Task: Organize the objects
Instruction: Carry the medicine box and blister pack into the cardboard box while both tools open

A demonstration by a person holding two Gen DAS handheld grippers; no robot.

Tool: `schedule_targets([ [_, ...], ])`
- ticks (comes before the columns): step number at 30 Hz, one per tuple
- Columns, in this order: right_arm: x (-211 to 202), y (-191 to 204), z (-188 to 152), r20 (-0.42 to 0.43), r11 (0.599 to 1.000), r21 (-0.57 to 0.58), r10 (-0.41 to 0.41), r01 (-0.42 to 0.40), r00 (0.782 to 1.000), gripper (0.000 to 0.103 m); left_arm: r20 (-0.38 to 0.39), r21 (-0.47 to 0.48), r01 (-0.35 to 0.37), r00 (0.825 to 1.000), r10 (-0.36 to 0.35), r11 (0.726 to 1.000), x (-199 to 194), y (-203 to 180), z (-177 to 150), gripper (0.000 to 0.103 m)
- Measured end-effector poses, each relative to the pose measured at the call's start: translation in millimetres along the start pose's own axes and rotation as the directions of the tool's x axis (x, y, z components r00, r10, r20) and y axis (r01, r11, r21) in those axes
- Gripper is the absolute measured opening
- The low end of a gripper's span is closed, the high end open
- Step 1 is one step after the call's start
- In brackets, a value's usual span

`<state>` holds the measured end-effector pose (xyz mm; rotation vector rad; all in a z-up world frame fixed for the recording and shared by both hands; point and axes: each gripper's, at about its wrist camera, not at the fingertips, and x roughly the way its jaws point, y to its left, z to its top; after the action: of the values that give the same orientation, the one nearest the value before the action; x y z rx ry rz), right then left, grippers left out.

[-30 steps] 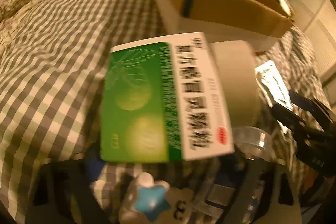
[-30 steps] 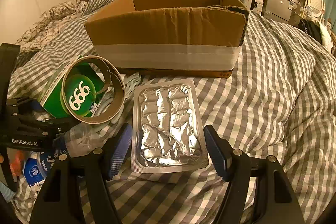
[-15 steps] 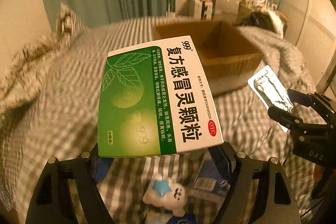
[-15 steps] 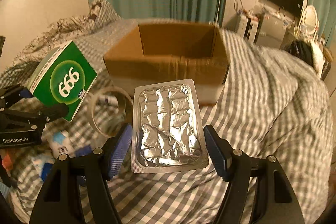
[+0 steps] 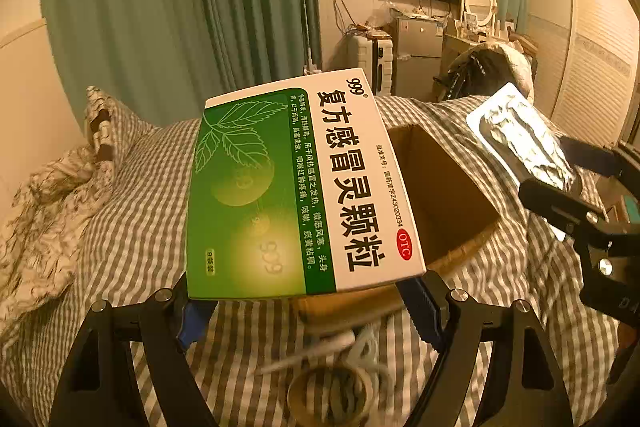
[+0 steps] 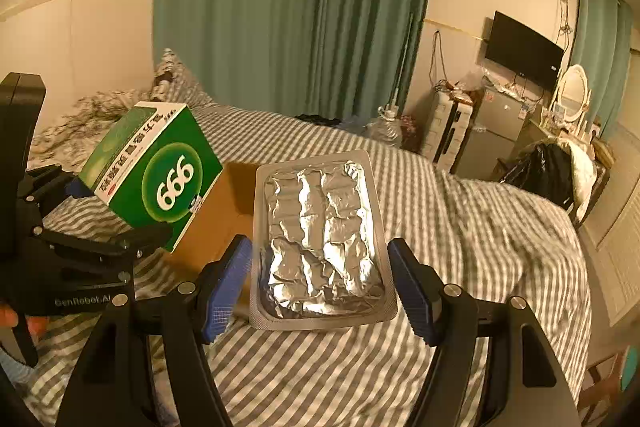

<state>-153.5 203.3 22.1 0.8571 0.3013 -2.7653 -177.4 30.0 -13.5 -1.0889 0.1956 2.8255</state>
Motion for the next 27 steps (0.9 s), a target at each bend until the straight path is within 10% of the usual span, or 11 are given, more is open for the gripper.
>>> schedule_targets([
  [16, 119, -25, 3, -0.105, 1.000, 0.007, -0.017, 0.018, 0.994, 0.070, -0.091, 0.024, 0.011, 0.996, -0.008, 1.000, 95, -6, 22, 0.083],
  [27, 76, -23, 17, -0.027, 0.998, 0.008, -0.058, 0.059, 0.998, 0.089, -0.063, 0.035, -0.027, 0.998, 0.029, 0.999, 60, -13, 22, 0.103],
])
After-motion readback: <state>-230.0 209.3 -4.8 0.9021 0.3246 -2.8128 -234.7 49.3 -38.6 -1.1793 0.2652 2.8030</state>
